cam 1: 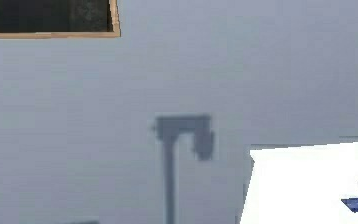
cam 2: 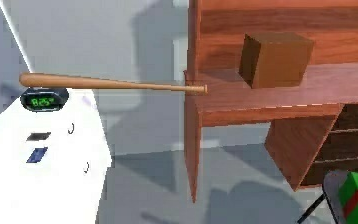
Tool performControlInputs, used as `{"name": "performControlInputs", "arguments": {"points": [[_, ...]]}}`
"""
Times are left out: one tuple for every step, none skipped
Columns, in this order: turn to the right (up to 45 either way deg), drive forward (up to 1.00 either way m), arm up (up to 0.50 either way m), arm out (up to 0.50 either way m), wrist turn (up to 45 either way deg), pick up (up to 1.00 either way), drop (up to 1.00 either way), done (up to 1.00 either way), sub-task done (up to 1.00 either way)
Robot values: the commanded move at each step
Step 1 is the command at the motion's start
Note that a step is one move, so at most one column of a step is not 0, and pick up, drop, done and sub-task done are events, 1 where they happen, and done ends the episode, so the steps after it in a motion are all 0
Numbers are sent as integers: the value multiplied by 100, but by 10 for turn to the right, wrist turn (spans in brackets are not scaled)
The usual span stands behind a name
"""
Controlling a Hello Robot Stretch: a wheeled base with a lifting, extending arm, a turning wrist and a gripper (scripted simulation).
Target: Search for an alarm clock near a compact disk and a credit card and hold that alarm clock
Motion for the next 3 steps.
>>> {"name": "performControlInputs", "arguments": {"points": [[450, 0, 0, 0, 0, 0, 0, 0, 0], [90, 0, 0, 0, 0, 0, 0, 0, 0], [30, 0, 0, 0, 0, 0, 0, 0, 0]]}}
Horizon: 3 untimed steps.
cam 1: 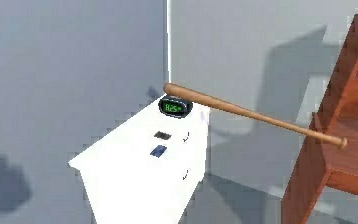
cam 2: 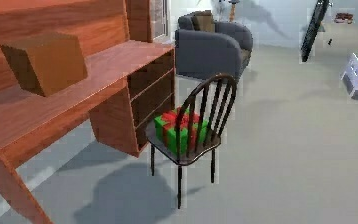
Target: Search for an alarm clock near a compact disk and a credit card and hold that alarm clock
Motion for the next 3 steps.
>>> {"name": "performControlInputs", "arguments": {"points": [[0, 30, 0, 0, 0, 0, 0, 0, 0], [-450, 0, 0, 0, 0, 0, 0, 0, 0], [-420, 0, 0, 0, 0, 0, 0, 0, 0]]}}
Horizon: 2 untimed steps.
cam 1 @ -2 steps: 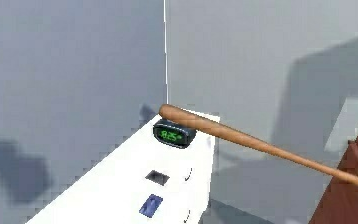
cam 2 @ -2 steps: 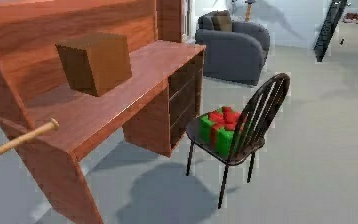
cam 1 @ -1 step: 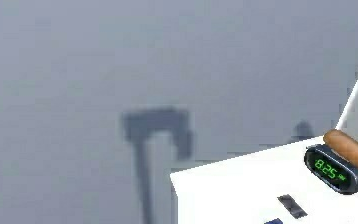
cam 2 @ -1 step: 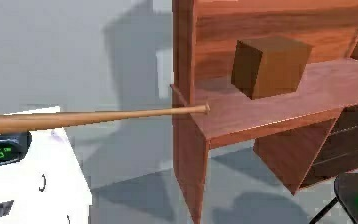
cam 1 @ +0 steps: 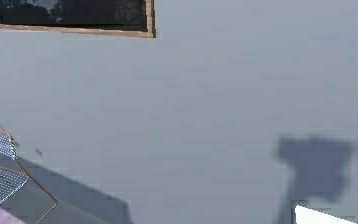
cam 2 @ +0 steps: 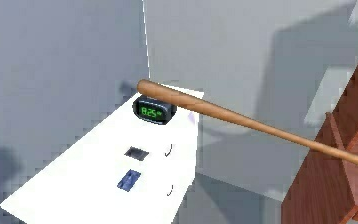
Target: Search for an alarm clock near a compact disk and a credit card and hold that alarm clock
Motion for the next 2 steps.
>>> {"name": "performControlInputs", "arguments": {"points": [[0, 0, 50, 0, 0, 0, 0, 0, 0], [0, 0, 38, 0, 0, 0, 0, 0, 0]]}}
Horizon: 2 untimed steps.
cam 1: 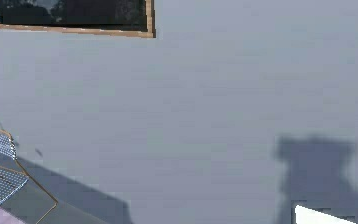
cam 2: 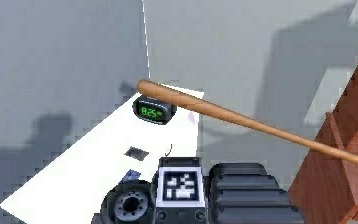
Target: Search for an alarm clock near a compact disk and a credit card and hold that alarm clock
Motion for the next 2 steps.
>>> {"name": "performControlInputs", "arguments": {"points": [[0, 0, 0, 48, 0, 0, 0, 0, 0], [0, 0, 0, 0, 450, 0, 0, 0, 0]]}}
